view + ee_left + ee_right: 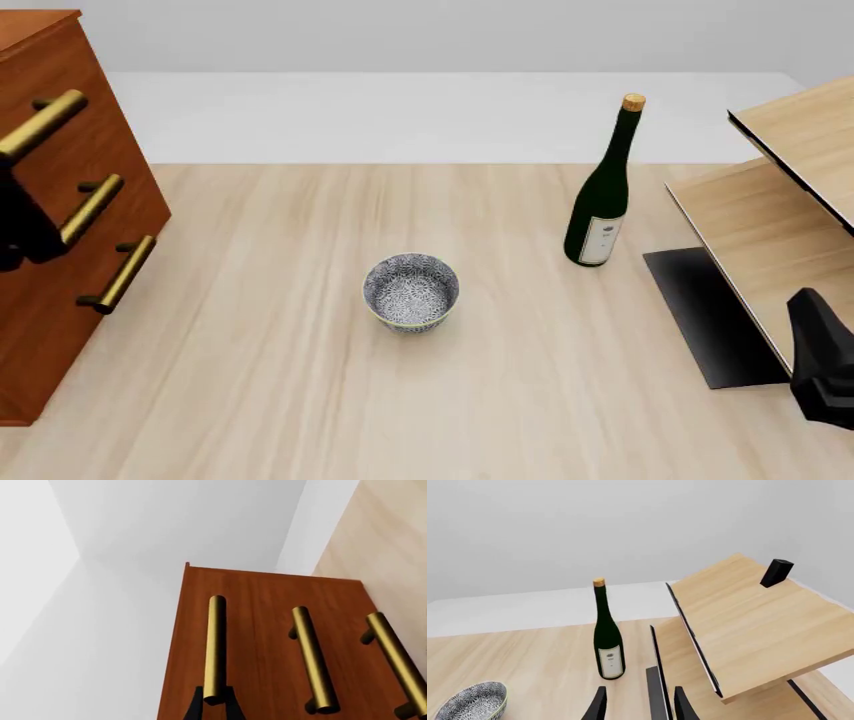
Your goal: Close the bottom drawer of the cabinet and open the top drawer.
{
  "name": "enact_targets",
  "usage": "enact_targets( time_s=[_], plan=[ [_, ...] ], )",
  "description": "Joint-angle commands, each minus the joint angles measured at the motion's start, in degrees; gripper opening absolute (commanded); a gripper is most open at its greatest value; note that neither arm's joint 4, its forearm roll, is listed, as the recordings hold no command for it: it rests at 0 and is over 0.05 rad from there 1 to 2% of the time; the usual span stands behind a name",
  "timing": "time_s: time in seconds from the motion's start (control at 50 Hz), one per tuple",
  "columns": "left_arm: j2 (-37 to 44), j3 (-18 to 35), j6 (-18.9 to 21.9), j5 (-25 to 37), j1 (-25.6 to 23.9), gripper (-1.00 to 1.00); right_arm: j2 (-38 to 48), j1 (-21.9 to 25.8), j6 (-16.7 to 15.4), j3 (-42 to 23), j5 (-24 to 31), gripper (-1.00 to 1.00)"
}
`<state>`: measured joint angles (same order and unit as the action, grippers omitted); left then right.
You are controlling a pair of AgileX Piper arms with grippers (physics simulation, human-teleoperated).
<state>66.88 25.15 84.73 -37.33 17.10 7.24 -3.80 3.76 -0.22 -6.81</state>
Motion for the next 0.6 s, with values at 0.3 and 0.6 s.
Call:
enact_targets(
  time_s=[0.3,0.6],
  plan=[
    [0.20,0.09,2.07,-2.20,-4.47,-1.00,-1.09,-0.17,0.28,0.05,1.05,1.00],
    [0.07,-0.42,2.91,-3.02,-7.12,-1.00,-1.24,-0.27,0.36,0.05,1.17,1.00]
  ],
)
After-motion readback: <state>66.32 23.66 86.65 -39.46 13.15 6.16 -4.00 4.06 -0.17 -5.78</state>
